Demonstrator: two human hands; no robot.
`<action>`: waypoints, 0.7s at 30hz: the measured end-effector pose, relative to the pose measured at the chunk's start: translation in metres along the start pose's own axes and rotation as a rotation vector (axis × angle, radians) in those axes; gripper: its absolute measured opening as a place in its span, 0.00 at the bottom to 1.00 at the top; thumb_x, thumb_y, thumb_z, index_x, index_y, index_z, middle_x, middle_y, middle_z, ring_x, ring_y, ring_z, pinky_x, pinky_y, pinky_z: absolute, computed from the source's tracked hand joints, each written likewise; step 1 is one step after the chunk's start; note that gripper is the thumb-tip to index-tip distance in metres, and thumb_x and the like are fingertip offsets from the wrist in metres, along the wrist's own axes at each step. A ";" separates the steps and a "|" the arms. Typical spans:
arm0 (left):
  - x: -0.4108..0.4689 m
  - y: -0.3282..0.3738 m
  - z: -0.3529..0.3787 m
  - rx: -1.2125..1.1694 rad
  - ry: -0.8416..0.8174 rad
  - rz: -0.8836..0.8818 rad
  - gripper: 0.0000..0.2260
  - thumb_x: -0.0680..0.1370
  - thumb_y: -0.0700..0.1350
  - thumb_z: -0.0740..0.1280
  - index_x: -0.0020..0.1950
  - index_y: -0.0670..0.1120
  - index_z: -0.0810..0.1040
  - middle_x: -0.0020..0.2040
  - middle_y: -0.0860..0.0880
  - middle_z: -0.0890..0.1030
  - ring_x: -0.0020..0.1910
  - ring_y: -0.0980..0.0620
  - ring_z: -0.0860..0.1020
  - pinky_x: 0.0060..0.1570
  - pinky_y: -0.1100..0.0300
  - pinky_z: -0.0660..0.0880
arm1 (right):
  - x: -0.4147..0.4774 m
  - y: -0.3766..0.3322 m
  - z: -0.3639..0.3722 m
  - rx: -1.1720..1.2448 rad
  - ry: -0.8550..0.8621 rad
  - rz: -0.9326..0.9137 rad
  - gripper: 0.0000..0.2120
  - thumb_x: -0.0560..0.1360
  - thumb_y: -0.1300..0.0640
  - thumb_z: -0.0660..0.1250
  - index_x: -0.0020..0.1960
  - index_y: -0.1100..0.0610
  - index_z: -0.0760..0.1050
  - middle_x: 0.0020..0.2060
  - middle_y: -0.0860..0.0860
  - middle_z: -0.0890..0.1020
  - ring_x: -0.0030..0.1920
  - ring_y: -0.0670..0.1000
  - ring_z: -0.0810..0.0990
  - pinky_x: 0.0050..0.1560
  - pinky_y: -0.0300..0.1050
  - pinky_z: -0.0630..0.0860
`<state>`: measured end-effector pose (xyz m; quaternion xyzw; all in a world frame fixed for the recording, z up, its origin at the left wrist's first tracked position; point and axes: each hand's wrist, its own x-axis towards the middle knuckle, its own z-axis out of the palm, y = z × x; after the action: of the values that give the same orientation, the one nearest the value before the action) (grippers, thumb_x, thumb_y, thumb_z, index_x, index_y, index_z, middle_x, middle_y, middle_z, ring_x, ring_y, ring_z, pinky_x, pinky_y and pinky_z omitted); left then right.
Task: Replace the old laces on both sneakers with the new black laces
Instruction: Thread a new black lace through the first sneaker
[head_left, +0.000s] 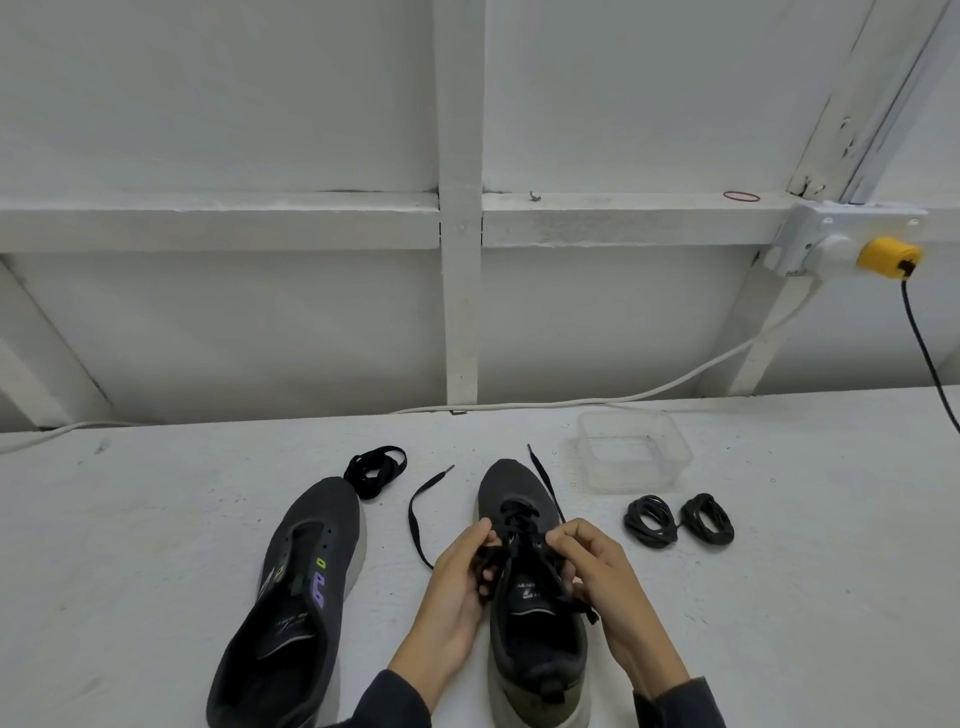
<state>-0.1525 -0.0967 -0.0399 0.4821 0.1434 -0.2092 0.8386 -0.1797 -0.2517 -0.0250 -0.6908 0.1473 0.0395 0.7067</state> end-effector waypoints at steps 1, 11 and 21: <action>0.000 0.001 0.000 0.040 -0.012 0.020 0.10 0.72 0.51 0.69 0.44 0.45 0.77 0.33 0.51 0.75 0.29 0.56 0.68 0.35 0.60 0.65 | -0.001 0.000 -0.001 0.001 0.003 -0.002 0.07 0.78 0.58 0.67 0.43 0.60 0.75 0.26 0.48 0.72 0.28 0.47 0.68 0.31 0.37 0.66; -0.022 0.017 -0.017 0.270 -0.056 0.049 0.07 0.78 0.44 0.68 0.47 0.41 0.73 0.28 0.51 0.66 0.21 0.57 0.58 0.25 0.66 0.59 | -0.015 -0.014 -0.020 -0.094 -0.101 0.049 0.15 0.76 0.48 0.70 0.44 0.60 0.73 0.25 0.51 0.72 0.22 0.46 0.61 0.23 0.37 0.57; -0.027 0.031 -0.008 0.552 -0.149 0.088 0.10 0.78 0.47 0.69 0.56 0.44 0.81 0.26 0.52 0.66 0.20 0.57 0.59 0.23 0.67 0.58 | -0.015 -0.018 -0.013 -0.063 -0.069 -0.027 0.09 0.74 0.61 0.73 0.43 0.68 0.79 0.26 0.53 0.75 0.20 0.40 0.68 0.22 0.29 0.62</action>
<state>-0.1615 -0.0699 -0.0084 0.6811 -0.0020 -0.2386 0.6923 -0.1911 -0.2635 -0.0036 -0.7129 0.1122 0.0585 0.6897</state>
